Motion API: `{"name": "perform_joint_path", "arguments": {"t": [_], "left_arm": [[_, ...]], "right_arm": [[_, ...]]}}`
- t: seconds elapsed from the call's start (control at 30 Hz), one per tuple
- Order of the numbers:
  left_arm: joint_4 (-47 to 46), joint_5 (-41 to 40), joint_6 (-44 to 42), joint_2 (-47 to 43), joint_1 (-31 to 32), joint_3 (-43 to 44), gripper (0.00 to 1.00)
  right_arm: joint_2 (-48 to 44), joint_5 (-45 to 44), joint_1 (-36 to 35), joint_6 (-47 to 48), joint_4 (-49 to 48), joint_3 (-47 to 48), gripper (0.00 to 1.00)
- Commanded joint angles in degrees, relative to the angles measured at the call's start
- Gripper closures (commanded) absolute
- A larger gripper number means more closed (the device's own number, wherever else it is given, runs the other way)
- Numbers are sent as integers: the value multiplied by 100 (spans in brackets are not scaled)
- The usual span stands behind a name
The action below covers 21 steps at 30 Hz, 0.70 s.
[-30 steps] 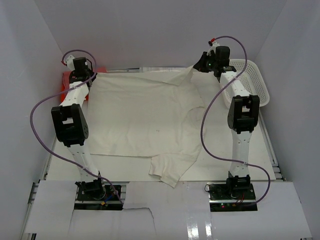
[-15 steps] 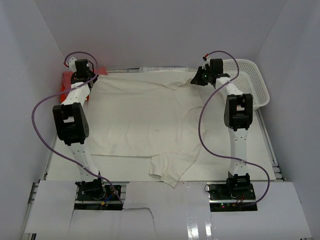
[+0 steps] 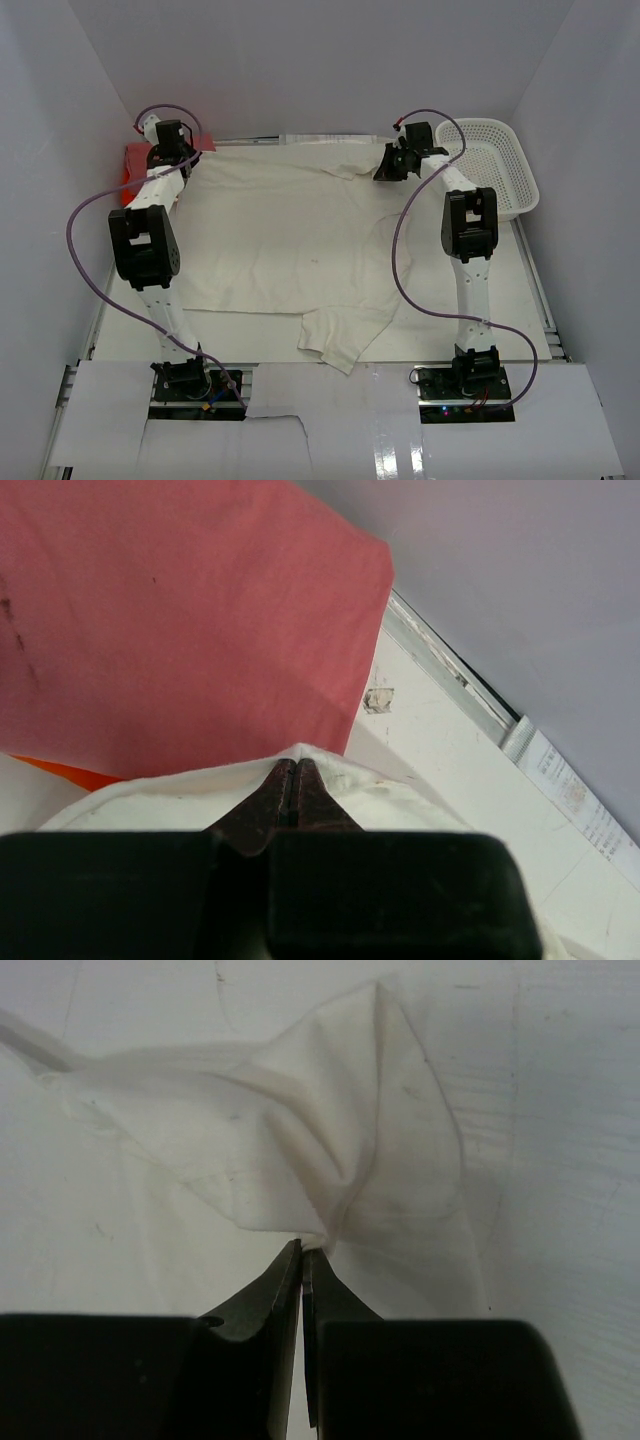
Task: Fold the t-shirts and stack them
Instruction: Flatten out the tshirt
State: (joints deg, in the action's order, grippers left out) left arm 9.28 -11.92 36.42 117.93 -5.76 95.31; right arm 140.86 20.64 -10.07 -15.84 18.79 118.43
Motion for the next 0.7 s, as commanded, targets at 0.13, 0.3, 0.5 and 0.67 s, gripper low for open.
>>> {"name": "perform_joint_path", "arguments": {"t": [0.13, 0.3, 0.5, 0.67], "left_arm": [[-181, -266, -153, -279, 329, -197, 100], [-198, -337, -127, -288, 479, -319, 100], [-242, -346, -13, -323, 699, -495, 100], [-260, -337, 66, -297, 813, -539, 100]], "right_arm": [[-85, -1149, 13, 203, 801, -57, 92], [-15, -1677, 22, 344, 1127, 48, 92], [3, -1933, 197, 397, 1242, -83, 92], [-120, -1827, 531, 397, 1250, -277, 92]]}}
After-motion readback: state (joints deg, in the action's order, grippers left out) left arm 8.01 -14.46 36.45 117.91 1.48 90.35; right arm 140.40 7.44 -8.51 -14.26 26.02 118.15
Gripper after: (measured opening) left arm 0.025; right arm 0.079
